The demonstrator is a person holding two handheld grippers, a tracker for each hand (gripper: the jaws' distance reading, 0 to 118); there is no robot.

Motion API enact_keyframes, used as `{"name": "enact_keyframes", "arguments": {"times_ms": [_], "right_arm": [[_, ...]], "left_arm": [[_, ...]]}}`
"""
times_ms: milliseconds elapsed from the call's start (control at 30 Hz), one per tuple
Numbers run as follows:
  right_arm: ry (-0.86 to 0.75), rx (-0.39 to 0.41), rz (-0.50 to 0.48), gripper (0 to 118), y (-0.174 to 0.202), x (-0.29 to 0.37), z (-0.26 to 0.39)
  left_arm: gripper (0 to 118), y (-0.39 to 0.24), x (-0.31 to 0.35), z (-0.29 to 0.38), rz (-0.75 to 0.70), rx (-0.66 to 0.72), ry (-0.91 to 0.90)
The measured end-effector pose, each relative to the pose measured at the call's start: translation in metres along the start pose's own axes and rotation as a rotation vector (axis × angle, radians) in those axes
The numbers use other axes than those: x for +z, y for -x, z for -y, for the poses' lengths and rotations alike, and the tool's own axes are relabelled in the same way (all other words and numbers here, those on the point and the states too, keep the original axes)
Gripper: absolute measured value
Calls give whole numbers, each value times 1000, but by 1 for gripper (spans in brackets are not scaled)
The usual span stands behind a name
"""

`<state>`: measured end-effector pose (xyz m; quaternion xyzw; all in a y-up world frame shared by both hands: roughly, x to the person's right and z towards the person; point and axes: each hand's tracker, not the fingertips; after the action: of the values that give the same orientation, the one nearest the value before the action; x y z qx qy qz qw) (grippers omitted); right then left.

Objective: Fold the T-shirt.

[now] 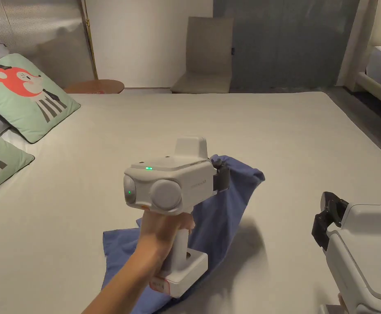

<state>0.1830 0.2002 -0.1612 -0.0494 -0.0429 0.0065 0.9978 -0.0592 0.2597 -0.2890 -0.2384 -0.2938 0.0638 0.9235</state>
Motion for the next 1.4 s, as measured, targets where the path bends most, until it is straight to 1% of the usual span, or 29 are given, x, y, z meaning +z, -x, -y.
{"name": "enact_keyframes", "arguments": {"times_ms": [133, 200, 333, 367, 433, 467, 500, 533, 567, 600, 633, 667, 733, 867, 933, 967, 1100, 1167, 1267, 1300, 1367, 1400], "right_arm": [[15, -10, 37, 1, -15, 8, 6], [25, -9, 47, 1, -18, 10, 9], [44, -13, 41, 1, -14, 10, 15], [49, -15, 37, 1, -12, 11, 16], [57, -20, 24, 1, -8, 8, 18], [60, -20, 16, 1, -5, 8, 18], [61, -18, 12, 1, -2, 8, 18], [61, -14, 7, 1, 0, 6, 17], [59, -11, 2, 1, 2, 6, 17], [56, -9, -1, 1, 4, 6, 15], [53, -9, -5, 1, 6, 7, 14], [49, -8, -9, 1, 7, 5, 12], [39, -11, -12, 1, 11, 5, 7], [11, -10, -21, 1, 17, 6, -3], [-7, -8, -26, 1, 21, 5, -9], [-14, -7, -27, 1, 23, 5, -11], [-24, -10, -36, 1, 29, 4, -14], [-27, -8, -41, 1, 33, 4, -15], [-32, -7, -49, 1, 38, 3, -16], [-35, -6, -52, 1, 40, 3, -16], [-35, -8, -60, 1, 43, 4, -17], [-36, -9, -64, 1, 44, 3, -17]], "left_arm": [[7, 1, -36, 56, -2, 6, 135], [7, 7, -51, 87, -34, -3, 235], [7, 24, -74, 137, -74, 21, 423], [7, 28, -78, 145, -94, 55, 443], [11, 33, -81, 156, -93, 70, 478], [18, 35, -80, 156, -102, 63, 472], [32, 35, -78, 155, -116, 56, 474], [60, 35, -74, 151, -123, 62, 468], [83, 34, -69, 147, -128, 71, 456], [102, 34, -65, 142, -135, 78, 437], [110, 35, -57, 134, -140, 86, 383], [108, 35, -46, 125, -131, 91, 318], [109, 40, -30, 108, -138, 74, 236], [109, 42, 18, 76, -205, -15, 6], [109, 46, 40, 67, -275, -87, -116], [109, 50, 53, 66, -339, -132, -202], [109, 64, 81, 66, -444, -220, -318], [109, 73, 92, 69, -488, -266, -328], [105, 85, 102, 75, -540, -275, -319], [99, 88, 106, 77, -547, -266, -314], [64, 94, 111, 81, -538, -251, -323], [37, 95, 113, 82, -543, -243, -323]]}}
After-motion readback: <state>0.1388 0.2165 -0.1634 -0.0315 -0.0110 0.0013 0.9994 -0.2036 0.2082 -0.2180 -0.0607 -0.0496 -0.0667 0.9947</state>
